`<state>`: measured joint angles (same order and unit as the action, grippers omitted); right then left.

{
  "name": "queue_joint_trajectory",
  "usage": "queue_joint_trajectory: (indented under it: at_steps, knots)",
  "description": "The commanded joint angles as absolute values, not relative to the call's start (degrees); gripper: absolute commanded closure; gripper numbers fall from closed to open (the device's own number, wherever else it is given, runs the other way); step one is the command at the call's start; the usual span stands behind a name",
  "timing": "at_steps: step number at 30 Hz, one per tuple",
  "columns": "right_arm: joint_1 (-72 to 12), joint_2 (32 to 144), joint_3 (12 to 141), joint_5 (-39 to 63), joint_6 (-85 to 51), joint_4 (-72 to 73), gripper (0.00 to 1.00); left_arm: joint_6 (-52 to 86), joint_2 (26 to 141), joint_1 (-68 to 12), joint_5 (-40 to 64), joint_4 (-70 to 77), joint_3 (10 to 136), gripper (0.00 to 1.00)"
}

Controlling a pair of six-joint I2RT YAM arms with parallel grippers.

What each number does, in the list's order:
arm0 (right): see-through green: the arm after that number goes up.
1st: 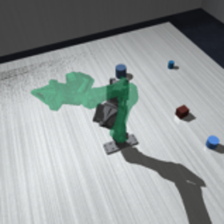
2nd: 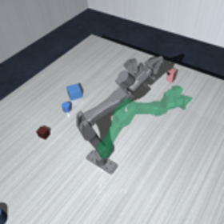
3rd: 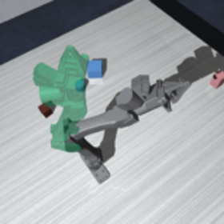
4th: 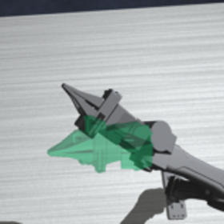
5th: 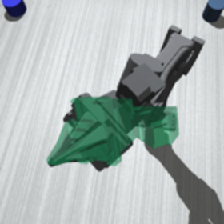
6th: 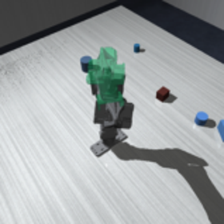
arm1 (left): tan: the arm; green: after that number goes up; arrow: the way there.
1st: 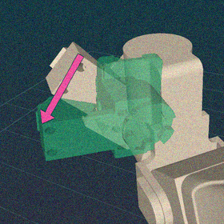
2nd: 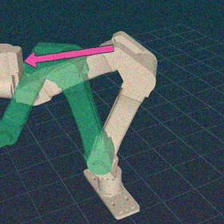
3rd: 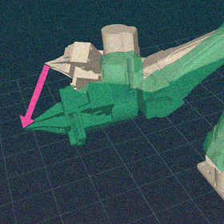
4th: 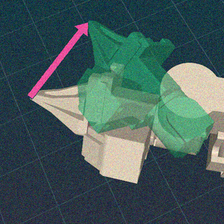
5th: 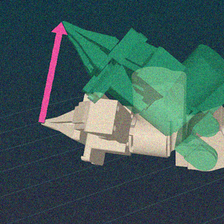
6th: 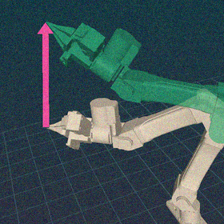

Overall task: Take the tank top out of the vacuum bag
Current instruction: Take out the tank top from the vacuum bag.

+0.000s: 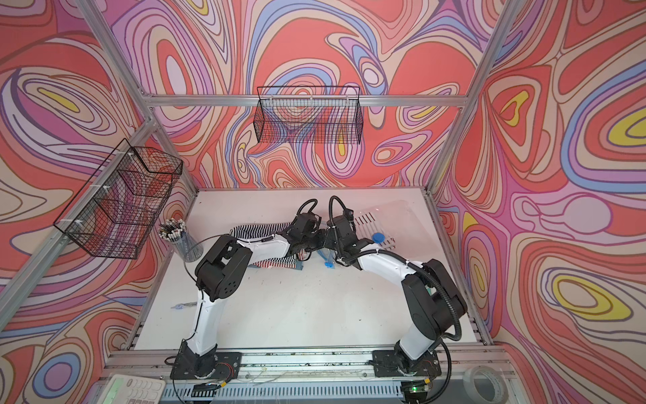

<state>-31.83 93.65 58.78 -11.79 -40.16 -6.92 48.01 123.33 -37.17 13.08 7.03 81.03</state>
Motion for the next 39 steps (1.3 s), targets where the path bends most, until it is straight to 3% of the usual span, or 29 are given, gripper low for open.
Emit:
queue_joint_trajectory:
  at_steps: [1,22,35,36,37,39]
  knots:
    - [-31.4,94.6,58.1,-12.7,-41.0,-6.1,1.00,45.4,119.0,-36.4,10.5,6.0,79.9,1.00]
    - [-31.4,99.3,57.8,-15.1,-41.9,-5.9,1.00,36.5,103.5,-34.5,4.1,-4.5,73.8,1.00]
    - [-31.3,100.5,58.7,-10.7,-42.6,-4.7,1.00,33.9,105.3,-33.6,2.0,-9.9,74.9,1.00]
    - [-31.3,100.5,58.8,-10.2,-42.6,-4.6,1.00,33.8,105.6,-33.6,2.2,-10.1,75.0,0.99]
    - [-31.2,100.5,58.9,-9.9,-42.6,-4.5,1.00,33.7,105.8,-33.6,2.2,-10.2,74.8,0.90]
    - [-31.2,100.5,59.1,-9.5,-42.5,-4.5,1.00,33.6,106.0,-33.5,2.5,-10.3,74.5,0.63]
